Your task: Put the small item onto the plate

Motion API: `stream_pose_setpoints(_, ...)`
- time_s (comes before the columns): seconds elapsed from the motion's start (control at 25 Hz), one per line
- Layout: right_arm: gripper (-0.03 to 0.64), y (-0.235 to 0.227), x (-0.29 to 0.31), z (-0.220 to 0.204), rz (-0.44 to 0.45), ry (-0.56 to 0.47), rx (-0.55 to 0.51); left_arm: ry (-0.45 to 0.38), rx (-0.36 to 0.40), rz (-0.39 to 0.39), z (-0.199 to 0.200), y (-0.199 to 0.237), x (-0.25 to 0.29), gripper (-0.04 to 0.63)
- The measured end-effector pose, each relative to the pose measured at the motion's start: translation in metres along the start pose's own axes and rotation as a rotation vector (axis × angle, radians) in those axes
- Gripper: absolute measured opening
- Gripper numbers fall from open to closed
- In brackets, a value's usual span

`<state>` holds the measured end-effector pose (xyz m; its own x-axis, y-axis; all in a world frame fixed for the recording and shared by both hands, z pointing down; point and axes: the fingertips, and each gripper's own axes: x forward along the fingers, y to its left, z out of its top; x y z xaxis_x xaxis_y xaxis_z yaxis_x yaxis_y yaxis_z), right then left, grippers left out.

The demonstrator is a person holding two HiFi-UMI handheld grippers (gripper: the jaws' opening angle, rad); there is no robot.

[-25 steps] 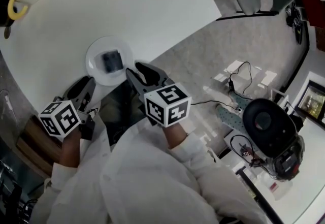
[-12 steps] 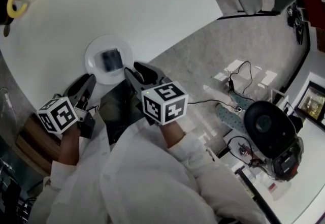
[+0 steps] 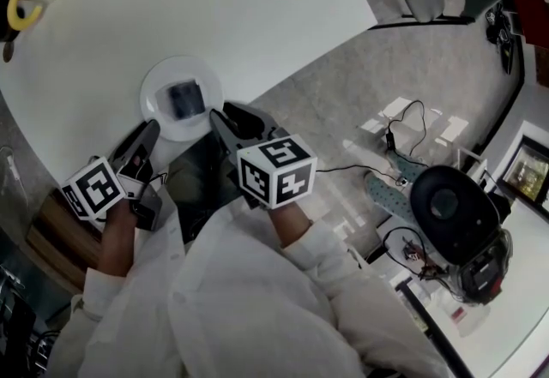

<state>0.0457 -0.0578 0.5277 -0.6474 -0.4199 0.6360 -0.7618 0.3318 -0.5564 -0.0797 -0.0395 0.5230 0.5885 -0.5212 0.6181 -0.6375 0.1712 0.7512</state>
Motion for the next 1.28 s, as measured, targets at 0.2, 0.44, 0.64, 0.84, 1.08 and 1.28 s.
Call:
stream_pose_setpoints(0.2,0.083,-0.002,0.002,0.004,-0.024,-0.03,0.012,-0.011,0.042,0.03,-0.002,0.004,0.001,0.055)
stream_pose_setpoints(0.44,0.083,-0.002,0.003,0.006,-0.053,-0.019,-0.026,-0.005,0.063,0.05,-0.002,0.005,0.0,0.054)
stream_pose_setpoints(0.64,0.081,-0.002,0.003,0.004,-0.08,0.019,-0.03,-0.001,0.116,0.083,-0.002,0.005,0.001,0.055)
stream_pose_setpoints(0.84,0.08,-0.001,0.0,0.002,-0.085,0.023,-0.01,0.0,0.124,0.07,-0.001,0.001,-0.001,0.055)
stream_pose_setpoints(1.08,0.078,0.005,-0.008,0.005,-0.094,-0.01,-0.02,-0.004,0.155,0.058,-0.001,-0.004,-0.007,0.055)
stream_pose_setpoints(1.28,0.074,0.015,-0.017,0.015,-0.091,-0.056,0.015,-0.01,0.189,0.048,0.007,-0.013,-0.016,0.055)
